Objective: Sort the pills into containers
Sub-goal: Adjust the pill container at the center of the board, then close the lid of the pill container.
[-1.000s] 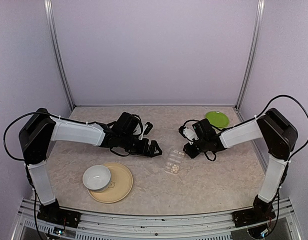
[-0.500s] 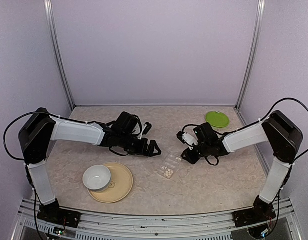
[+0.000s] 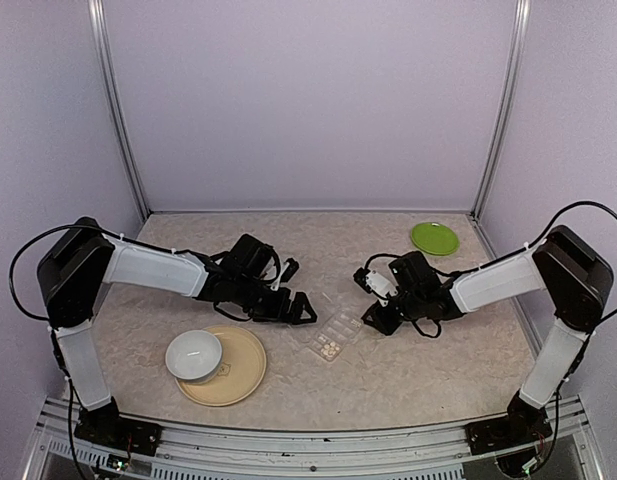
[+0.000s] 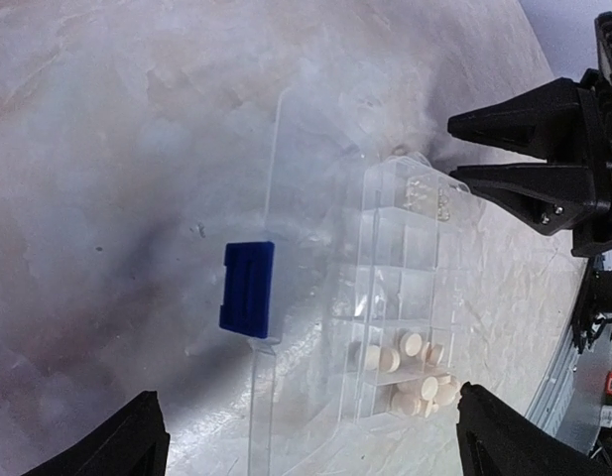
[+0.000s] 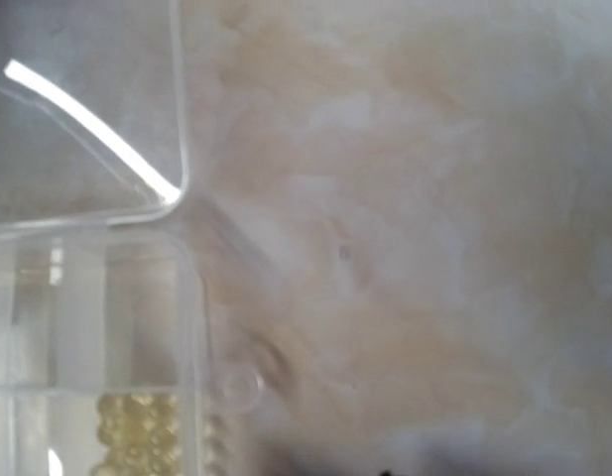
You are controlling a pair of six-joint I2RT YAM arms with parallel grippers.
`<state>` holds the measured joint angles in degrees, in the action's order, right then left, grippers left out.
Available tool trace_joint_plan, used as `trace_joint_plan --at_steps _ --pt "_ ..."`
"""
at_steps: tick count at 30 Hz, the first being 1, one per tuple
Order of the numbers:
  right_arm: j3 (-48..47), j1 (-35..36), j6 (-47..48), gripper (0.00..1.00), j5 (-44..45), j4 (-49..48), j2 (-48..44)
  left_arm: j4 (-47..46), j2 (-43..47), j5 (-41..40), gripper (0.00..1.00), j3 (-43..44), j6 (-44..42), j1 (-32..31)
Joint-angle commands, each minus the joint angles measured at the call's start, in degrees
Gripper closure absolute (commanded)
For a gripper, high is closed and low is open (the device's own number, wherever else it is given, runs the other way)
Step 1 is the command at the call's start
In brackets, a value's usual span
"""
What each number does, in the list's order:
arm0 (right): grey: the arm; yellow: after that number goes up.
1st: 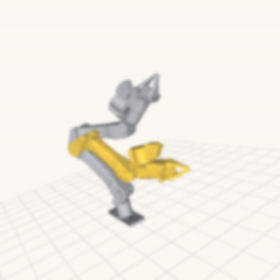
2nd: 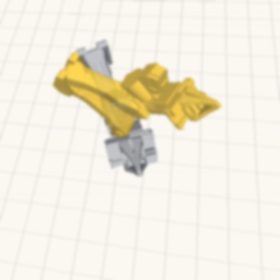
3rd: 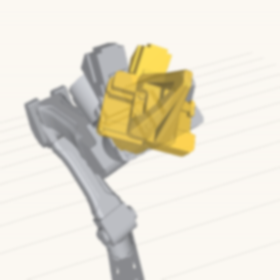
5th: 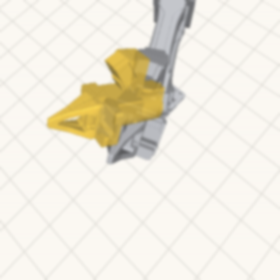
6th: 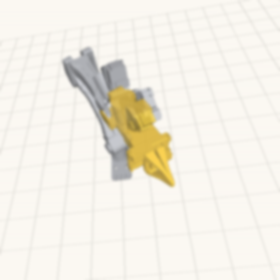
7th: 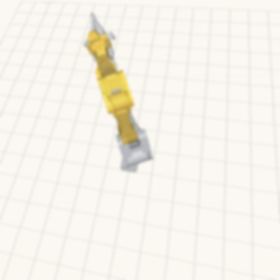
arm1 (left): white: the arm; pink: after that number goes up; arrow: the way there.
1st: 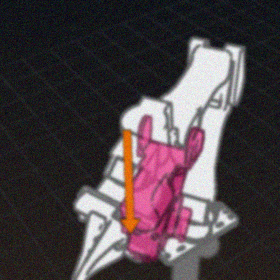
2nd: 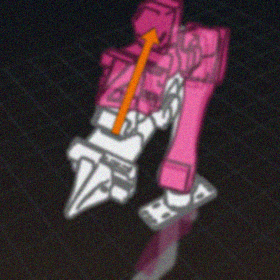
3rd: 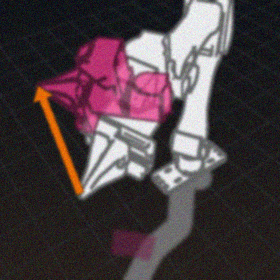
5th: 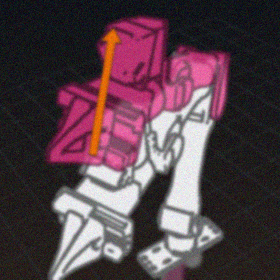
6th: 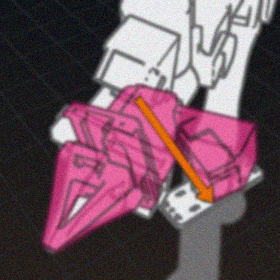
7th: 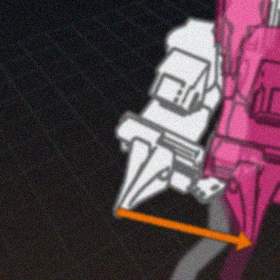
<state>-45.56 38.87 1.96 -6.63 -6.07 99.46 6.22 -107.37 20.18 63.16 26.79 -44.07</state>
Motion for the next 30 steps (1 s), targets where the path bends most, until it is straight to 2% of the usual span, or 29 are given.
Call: trace_joint_plan --at_steps 1,7,13,30 --pt "0.9 0.5 -0.6 0.67 0.5 -1.5 -1.5 -4.9 0.3 5.5 0.01 -1.1 -0.1 0.2" --pt "1.4 0.6 -1.1 0.67 0.7 -1.9 -1.4 -8.1 0.6 9.5 0.02 -1.5 -1.1 0.0" --pt "1.4 0.7 -1.1 0.67 0.5 -2.1 -1.4 -9.9 0.8 12.5 0.08 -1.4 -2.5 -0.8" --pt "1.0 1.5 -1.5 0.67 0.4 -2.3 -0.4 -8.4 2.0 11.2 0.22 -0.1 -5.5 -3.3"
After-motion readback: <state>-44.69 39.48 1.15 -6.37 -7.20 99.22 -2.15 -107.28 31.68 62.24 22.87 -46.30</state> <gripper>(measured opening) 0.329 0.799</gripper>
